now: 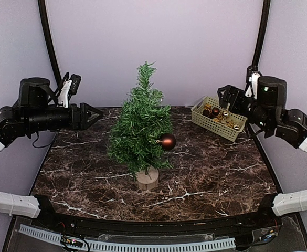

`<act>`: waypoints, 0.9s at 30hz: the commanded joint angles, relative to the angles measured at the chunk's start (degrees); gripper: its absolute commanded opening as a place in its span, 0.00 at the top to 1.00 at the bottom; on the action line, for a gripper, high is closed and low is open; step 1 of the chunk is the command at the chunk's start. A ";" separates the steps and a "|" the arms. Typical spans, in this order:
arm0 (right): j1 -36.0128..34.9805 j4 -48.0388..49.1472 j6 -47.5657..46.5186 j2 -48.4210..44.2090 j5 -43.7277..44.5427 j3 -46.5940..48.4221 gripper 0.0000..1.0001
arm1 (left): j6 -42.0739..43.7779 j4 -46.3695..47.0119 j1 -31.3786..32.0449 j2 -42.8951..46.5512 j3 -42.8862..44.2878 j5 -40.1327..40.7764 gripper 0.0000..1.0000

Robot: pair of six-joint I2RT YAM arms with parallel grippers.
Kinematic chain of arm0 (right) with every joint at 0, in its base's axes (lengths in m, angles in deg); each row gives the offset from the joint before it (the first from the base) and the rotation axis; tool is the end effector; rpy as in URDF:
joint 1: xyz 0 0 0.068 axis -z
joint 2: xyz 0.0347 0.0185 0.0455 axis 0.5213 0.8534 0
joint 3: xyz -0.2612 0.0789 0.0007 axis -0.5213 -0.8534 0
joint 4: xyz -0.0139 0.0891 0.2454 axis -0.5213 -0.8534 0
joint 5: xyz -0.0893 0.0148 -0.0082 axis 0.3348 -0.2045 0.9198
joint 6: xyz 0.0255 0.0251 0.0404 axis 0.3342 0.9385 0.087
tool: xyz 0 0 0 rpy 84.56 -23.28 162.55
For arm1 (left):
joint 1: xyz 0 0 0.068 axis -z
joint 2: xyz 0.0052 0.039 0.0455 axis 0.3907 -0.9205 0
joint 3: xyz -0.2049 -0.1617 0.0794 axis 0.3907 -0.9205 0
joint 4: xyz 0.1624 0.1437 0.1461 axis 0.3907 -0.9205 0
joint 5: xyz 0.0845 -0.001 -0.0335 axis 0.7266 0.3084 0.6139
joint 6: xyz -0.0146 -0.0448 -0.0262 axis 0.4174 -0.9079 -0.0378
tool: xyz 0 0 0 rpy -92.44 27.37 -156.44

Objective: Decorate the small christmas tree
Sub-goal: Pick up the ornament ball from the bin.

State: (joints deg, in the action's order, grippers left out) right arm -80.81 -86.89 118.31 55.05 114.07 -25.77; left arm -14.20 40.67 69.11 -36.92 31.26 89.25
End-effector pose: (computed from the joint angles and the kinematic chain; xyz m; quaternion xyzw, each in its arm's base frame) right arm 0.1483 0.1401 0.4077 0.0697 0.7551 0.1938 0.6225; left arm 0.1327 -0.1362 0.4211 0.1392 0.7923 -0.3328 0.4921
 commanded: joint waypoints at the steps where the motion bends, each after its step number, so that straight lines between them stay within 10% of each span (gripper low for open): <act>1: 11.97 -9.21 -4.26 4.91 -11.39 3.57 0.06 | 5.29 -2.95 -9.71 -2.17 -0.05 -10.08 0.28; 11: 38.09 -1.37 -6.58 25.25 -32.60 6.01 0.18 | 16.67 8.92 -25.97 -5.73 -10.99 -16.83 0.26; 27: 47.53 -3.13 -12.18 65.91 -27.72 37.45 0.32 | 25.63 18.25 -31.96 -8.49 -20.78 -8.06 0.25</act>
State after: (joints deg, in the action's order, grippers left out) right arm -34.80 -89.92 108.21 115.64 83.97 4.43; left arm 8.25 56.16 37.59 -45.34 11.02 78.24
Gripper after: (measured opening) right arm 0.689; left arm 0.748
